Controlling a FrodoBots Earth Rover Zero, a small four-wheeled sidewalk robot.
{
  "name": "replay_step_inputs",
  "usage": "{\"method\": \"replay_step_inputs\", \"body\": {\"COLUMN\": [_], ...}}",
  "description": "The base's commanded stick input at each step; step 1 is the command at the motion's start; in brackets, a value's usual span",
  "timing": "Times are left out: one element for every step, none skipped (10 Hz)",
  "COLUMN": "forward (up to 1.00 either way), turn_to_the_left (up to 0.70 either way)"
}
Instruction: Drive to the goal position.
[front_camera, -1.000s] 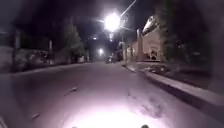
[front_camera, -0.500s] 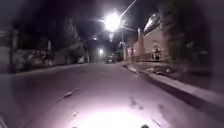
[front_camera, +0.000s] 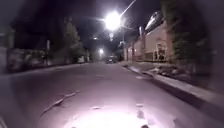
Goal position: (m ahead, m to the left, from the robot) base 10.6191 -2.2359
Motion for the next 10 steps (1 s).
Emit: {"method": "replay_step_inputs", "body": {"forward": [0.7, 0.7, 0.7, 0.7, 0.7, 0.7, 0.7, 0.7, 0.7, 0.7], "turn_to_the_left": [0.0, 0.0, 0.0, 0.0, 0.0, 0.0, 0.0, 0.0, 0.0, 0.0]}}
